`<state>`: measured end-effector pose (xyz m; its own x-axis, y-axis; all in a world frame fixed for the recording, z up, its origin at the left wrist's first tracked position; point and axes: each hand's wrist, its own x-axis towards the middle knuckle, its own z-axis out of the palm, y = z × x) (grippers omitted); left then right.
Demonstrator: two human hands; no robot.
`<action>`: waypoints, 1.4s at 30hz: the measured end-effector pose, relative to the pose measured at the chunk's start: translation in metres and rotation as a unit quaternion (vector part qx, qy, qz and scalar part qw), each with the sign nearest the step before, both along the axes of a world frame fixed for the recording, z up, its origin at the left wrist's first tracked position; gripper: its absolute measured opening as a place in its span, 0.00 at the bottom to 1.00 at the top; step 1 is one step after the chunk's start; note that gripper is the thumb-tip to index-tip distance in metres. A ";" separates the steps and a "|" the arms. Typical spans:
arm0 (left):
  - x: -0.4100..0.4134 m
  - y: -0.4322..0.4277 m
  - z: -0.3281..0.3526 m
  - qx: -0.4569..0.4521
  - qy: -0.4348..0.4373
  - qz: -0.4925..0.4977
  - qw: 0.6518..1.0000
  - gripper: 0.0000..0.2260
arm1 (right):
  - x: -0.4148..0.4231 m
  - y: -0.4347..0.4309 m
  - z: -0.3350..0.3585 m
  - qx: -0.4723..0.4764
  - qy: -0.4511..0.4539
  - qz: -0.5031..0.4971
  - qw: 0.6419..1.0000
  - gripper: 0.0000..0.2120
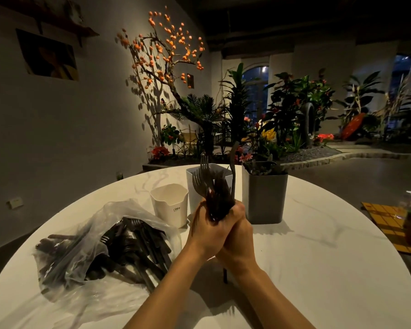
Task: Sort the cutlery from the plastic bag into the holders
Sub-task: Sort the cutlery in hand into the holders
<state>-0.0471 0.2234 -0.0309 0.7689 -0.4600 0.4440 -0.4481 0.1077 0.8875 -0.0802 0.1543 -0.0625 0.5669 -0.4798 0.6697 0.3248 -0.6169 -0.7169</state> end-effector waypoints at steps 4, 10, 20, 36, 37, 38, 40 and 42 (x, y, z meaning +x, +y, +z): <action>0.001 0.000 0.001 -0.001 -0.022 -0.006 1.000 0.15 | -0.002 0.003 0.008 0.001 -0.013 0.007 1.000 0.16; 0.007 -0.002 -0.013 -0.026 -0.021 0.064 0.997 0.03 | -0.011 0.012 -0.002 0.156 0.128 0.116 0.973 0.11; 0.020 0.006 -0.004 -0.037 -0.086 0.155 0.984 0.05 | 0.010 -0.015 -0.020 0.005 0.138 0.127 0.982 0.25; 0.007 0.010 -0.005 -0.058 -0.002 0.066 0.996 0.08 | -0.012 -0.031 -0.006 0.010 0.301 0.293 0.908 0.48; 0.008 0.011 -0.001 -0.083 0.009 0.063 0.995 0.08 | -0.012 -0.031 -0.004 0.021 0.305 0.302 0.903 0.49; 0.011 0.012 -0.002 -0.094 0.020 0.063 0.993 0.08 | -0.012 -0.031 -0.003 0.030 0.305 0.310 0.900 0.49; 0.012 0.013 -0.007 -0.073 0.042 0.065 0.994 0.07 | -0.011 -0.031 -0.003 0.040 0.302 0.320 0.897 0.45; 0.013 0.013 -0.018 -0.023 0.037 0.069 0.997 0.08 | -0.013 -0.031 -0.002 0.047 0.291 0.322 0.900 0.43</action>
<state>-0.0337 0.2368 -0.0490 0.8548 -0.3283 0.4020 -0.3951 0.0906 0.9142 -0.0929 0.1233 -0.0641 0.9890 0.0346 0.1435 0.1462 -0.3633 -0.9201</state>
